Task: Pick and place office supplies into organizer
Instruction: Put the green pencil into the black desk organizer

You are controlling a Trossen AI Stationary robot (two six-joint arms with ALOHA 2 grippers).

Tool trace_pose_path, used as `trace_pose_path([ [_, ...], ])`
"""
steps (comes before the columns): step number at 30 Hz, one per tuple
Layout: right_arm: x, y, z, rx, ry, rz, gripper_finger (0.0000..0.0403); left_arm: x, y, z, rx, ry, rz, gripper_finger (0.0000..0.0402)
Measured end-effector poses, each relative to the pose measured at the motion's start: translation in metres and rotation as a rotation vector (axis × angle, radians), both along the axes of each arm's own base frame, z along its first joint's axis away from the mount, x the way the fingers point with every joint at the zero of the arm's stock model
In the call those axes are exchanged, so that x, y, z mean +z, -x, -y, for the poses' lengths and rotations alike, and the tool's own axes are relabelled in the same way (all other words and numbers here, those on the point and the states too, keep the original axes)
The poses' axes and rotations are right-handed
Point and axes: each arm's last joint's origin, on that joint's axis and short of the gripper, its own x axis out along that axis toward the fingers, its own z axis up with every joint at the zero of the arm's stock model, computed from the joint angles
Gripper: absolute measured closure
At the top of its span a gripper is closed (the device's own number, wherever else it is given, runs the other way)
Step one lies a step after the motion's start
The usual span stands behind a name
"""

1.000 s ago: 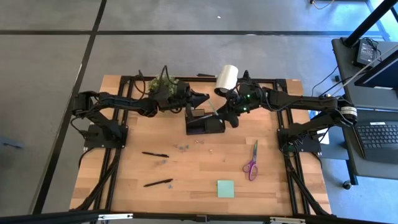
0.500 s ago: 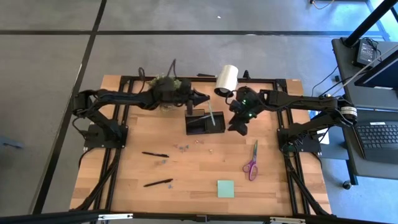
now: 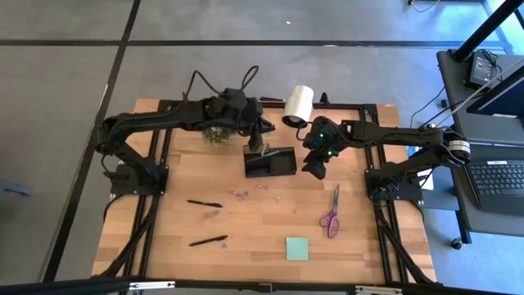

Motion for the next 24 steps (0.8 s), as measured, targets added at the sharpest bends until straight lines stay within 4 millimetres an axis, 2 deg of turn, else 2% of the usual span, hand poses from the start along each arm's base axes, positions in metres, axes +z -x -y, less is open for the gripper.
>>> trace_pose_path([
  [3, 0.001, -0.001, 0.0, -0.001, 0.003, 0.01, 0.0184, 0.003, 0.003, -0.002, 0.044, -0.054, -0.051, 0.0385],
  [8, 0.001, -0.001, 0.0, -0.001, 0.005, 0.019, 0.0184, -0.004, 0.001, 0.0, 0.041, -0.068, -0.101, 0.0385],
  [24, 0.005, -0.007, 0.002, -0.002, 0.024, 0.091, 0.0184, -0.065, -0.036, 0.009, -0.065, -0.097, -0.32, 0.0385],
])
